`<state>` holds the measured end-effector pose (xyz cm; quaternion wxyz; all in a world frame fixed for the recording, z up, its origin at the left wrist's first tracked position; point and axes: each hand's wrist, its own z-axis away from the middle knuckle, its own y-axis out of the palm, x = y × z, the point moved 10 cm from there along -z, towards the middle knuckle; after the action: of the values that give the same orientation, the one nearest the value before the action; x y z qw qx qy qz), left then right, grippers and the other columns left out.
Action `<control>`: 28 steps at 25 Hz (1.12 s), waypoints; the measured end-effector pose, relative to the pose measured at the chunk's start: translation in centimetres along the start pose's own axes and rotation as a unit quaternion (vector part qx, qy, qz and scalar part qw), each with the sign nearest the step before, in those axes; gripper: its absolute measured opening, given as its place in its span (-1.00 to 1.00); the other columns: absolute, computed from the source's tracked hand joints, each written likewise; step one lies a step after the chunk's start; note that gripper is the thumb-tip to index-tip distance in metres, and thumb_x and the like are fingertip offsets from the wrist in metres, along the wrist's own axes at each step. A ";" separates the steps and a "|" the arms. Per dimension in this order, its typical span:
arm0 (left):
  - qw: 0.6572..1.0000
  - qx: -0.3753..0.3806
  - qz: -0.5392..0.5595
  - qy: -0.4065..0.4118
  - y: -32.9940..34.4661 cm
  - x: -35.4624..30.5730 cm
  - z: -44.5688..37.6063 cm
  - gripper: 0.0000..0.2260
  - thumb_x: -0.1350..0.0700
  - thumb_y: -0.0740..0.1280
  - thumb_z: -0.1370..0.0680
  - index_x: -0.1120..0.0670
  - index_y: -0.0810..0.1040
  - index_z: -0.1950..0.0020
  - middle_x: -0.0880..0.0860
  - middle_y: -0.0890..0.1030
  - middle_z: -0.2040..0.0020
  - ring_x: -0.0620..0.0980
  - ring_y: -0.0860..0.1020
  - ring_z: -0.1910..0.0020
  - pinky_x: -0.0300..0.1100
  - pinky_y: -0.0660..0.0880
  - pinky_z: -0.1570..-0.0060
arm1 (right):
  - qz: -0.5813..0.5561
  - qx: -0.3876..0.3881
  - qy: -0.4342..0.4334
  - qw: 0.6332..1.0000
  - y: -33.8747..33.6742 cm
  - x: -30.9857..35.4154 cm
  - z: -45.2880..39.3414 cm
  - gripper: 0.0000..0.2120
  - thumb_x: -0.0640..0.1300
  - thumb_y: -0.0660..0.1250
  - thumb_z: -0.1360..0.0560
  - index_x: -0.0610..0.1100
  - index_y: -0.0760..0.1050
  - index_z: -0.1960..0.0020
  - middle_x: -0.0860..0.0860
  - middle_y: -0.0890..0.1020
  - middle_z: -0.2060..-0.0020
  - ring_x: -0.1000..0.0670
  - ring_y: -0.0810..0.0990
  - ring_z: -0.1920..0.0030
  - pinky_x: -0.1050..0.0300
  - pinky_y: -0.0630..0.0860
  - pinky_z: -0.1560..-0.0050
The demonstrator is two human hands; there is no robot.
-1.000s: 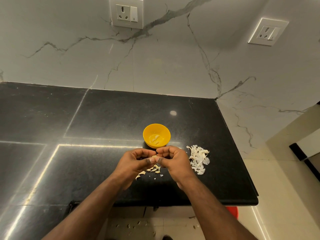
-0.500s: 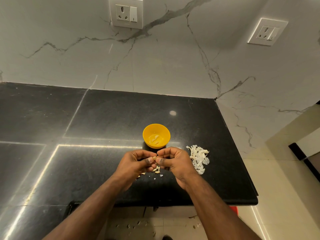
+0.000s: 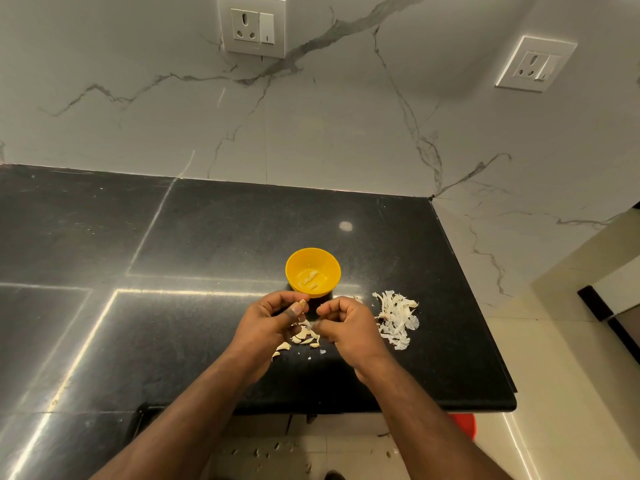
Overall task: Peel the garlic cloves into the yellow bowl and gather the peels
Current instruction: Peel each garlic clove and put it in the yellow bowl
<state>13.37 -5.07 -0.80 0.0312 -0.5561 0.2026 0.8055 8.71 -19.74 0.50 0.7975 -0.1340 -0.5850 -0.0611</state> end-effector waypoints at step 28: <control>0.999 0.027 -0.031 -0.014 -0.3 0.1 0.1 -0.93 0.33 0.34 -0.59 0.26 0.51 -0.06 0.15 0.64 0.29 0.02 0.59 0.29 -0.19 0.55 0.30 | 0.129 0.006 -0.120 0.984 0.6 2.7 0.2 -0.88 -0.15 0.52 -0.47 -0.04 0.71 0.00 0.11 0.73 0.17 0.13 0.69 0.10 0.07 0.65 -0.03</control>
<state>13.35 -4.74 -0.92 0.0734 -0.5495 0.2065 0.8062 9.51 -18.93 3.01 0.7237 -0.2094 -0.6546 0.0622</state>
